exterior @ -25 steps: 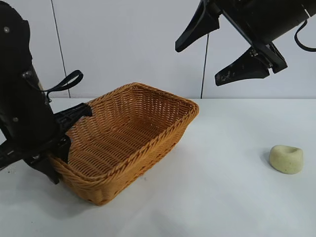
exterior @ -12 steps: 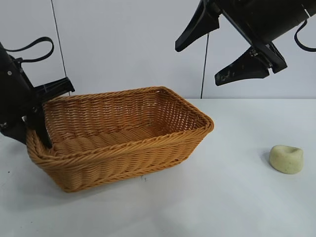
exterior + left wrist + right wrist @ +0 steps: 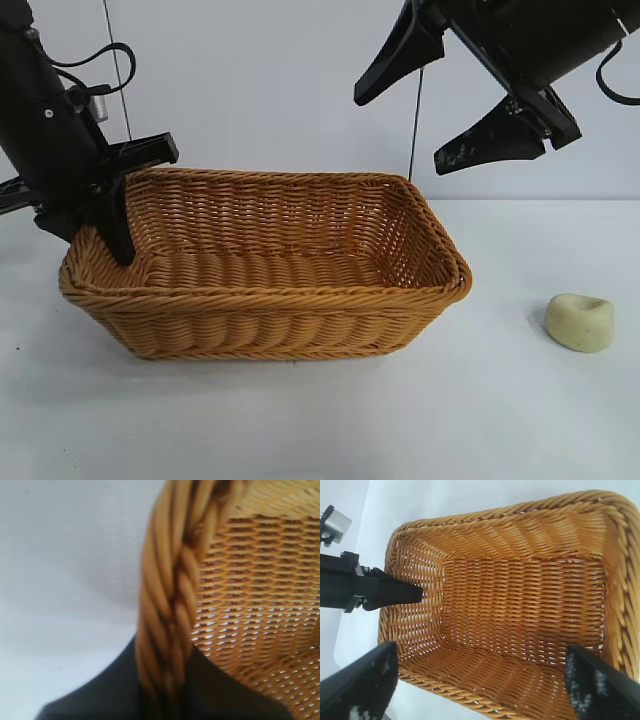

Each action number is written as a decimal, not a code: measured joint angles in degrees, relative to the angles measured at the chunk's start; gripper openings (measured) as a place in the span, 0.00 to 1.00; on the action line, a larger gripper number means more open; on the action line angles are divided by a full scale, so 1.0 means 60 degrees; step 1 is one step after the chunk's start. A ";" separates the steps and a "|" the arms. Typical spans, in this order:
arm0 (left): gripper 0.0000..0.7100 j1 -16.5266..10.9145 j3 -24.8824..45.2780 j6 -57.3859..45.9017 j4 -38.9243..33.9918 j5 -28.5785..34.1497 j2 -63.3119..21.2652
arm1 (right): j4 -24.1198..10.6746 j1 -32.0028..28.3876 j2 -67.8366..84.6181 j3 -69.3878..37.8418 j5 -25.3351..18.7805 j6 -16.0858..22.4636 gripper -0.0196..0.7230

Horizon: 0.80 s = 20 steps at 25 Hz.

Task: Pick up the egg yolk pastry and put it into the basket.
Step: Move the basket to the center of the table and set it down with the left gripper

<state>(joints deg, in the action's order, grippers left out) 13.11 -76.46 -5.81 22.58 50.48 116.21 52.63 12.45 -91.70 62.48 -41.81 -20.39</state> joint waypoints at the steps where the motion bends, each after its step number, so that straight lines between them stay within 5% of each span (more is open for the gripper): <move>1: 0.13 0.0000 0.0000 0.0032 0.0055 -0.0072 0.0076 | 0.0000 0.0000 0.0000 0.0000 -0.0023 0.0000 0.89; 15: 0.17 0.0000 0.0000 0.0109 0.0243 -0.0249 0.0231 | 0.0000 0.0000 0.0000 0.0000 -0.0123 0.0000 0.89; 17: 0.33 0.0000 -0.0008 0.0109 0.0243 -0.0249 0.0231 | 0.0000 0.0000 0.0000 0.0000 -0.0123 0.0000 0.89; 20: 0.71 0.0000 -0.0008 0.0109 0.0264 -0.0257 0.0231 | 0.0000 0.0000 0.0000 0.0000 -0.0123 0.0000 0.89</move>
<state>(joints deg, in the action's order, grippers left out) 13.11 -76.50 -5.15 24.16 48.93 117.60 52.63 12.45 -91.70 62.48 -42.54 -20.39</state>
